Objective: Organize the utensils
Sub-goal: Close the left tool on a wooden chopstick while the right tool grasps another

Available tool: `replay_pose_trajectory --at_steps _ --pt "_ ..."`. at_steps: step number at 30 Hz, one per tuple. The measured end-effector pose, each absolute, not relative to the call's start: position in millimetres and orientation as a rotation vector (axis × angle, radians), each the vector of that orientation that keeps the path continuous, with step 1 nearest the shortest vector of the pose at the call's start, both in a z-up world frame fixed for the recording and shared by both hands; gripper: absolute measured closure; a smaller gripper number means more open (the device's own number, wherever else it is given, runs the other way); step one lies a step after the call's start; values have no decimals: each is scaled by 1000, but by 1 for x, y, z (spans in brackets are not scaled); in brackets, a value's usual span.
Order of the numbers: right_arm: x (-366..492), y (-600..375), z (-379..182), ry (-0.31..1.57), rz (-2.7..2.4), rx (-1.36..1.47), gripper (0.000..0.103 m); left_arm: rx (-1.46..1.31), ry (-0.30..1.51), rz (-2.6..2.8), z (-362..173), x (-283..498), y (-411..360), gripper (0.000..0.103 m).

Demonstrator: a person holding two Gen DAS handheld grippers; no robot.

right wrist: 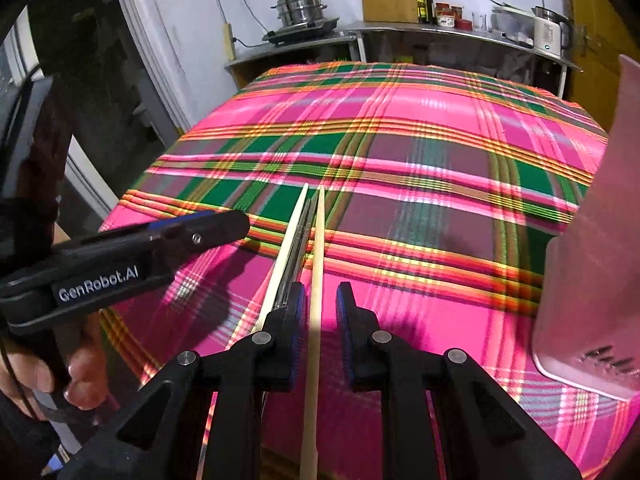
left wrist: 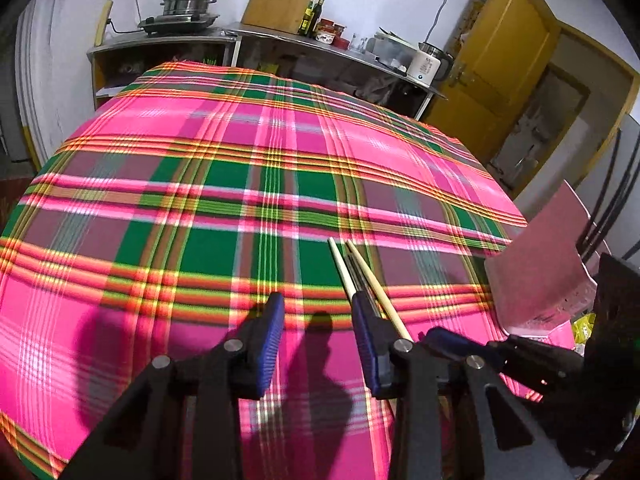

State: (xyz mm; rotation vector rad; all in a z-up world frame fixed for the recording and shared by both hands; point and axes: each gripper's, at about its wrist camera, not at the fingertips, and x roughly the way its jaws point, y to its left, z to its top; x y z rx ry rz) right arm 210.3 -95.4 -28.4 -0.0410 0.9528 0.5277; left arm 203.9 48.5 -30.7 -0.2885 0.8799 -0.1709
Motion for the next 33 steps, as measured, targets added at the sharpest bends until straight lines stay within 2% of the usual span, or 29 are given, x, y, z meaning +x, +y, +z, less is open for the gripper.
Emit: replay_pose_trajectory --at_steps 22,23,28,30,33 --pt "212 -111 -32 956 496 -5 88 -112 893 -97 -41 242 18 67" --pt "211 -111 -32 955 493 -5 88 -99 891 -100 -41 240 18 68" --pt "211 -115 -31 956 475 7 88 -68 886 -115 -40 228 26 88" --pt "210 -116 -31 957 467 9 88 -50 883 -130 -40 227 30 93" --pt "211 -116 -30 962 459 2 88 17 879 -151 -39 229 28 93"
